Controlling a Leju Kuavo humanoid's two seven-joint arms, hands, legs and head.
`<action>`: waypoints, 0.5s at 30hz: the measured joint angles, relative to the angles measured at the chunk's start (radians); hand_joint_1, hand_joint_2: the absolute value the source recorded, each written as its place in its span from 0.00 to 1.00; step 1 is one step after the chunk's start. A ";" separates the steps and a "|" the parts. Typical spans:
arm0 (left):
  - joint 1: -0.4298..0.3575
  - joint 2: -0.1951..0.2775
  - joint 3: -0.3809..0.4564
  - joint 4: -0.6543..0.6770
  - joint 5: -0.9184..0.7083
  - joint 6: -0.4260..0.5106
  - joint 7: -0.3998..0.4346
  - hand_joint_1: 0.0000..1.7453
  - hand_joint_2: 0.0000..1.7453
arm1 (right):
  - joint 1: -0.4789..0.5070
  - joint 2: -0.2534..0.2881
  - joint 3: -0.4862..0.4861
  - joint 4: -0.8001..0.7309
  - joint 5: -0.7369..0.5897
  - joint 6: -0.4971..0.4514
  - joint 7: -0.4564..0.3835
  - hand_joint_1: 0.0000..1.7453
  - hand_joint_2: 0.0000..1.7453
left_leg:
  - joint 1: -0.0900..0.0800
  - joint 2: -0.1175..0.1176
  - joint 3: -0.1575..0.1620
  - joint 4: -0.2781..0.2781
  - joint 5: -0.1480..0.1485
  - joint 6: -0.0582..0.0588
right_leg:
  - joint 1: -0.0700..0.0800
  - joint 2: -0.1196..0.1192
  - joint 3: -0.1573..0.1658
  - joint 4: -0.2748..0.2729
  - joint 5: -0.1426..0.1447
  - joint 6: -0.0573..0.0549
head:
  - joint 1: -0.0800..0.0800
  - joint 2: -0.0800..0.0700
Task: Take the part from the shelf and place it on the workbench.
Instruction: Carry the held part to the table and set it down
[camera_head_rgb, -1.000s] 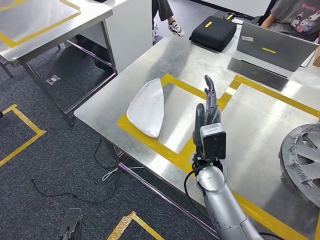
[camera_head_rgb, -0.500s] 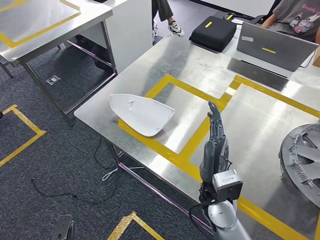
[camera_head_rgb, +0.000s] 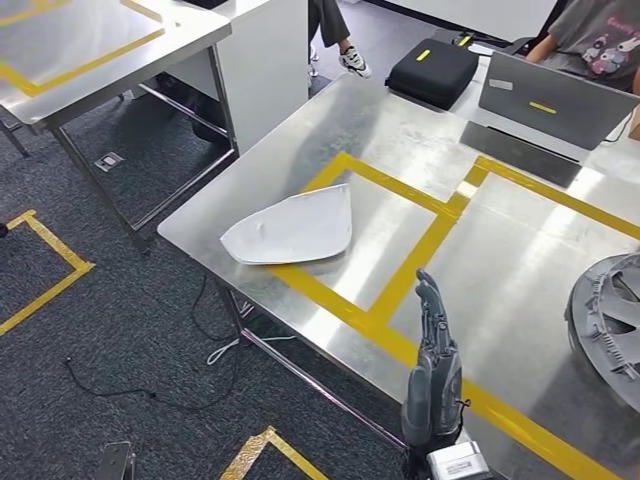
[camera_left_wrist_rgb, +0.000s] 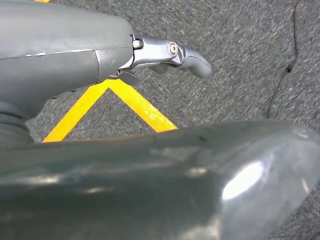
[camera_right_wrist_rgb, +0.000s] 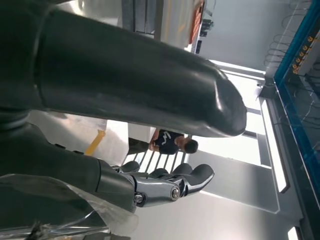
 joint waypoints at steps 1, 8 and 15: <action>0.000 0.000 0.000 0.000 0.000 0.000 0.000 0.00 0.00 | 0.003 -0.003 0.002 -0.001 0.000 0.000 0.000 0.00 0.00 | -0.002 0.001 0.001 -0.001 0.000 0.002 | 0.003 0.001 -0.028 0.067 -0.038 -0.004 | 0.001 0.000; 0.002 -0.001 0.000 0.000 0.000 0.000 0.000 0.00 0.00 | 0.014 -0.014 0.009 -0.003 0.001 0.000 -0.001 0.00 0.00 | -0.016 -0.009 -0.002 0.007 0.000 -0.002 | 0.022 0.022 0.035 -0.006 0.002 -0.036 | 0.003 0.000; 0.000 0.002 0.001 0.000 -0.004 0.004 0.001 0.00 0.00 | 0.015 -0.019 0.032 -0.009 0.013 0.001 -0.011 0.00 0.00 | -0.007 -0.019 -0.035 0.076 -0.038 -0.046 | 0.025 -0.001 0.080 -0.079 0.029 -0.064 | -0.003 0.000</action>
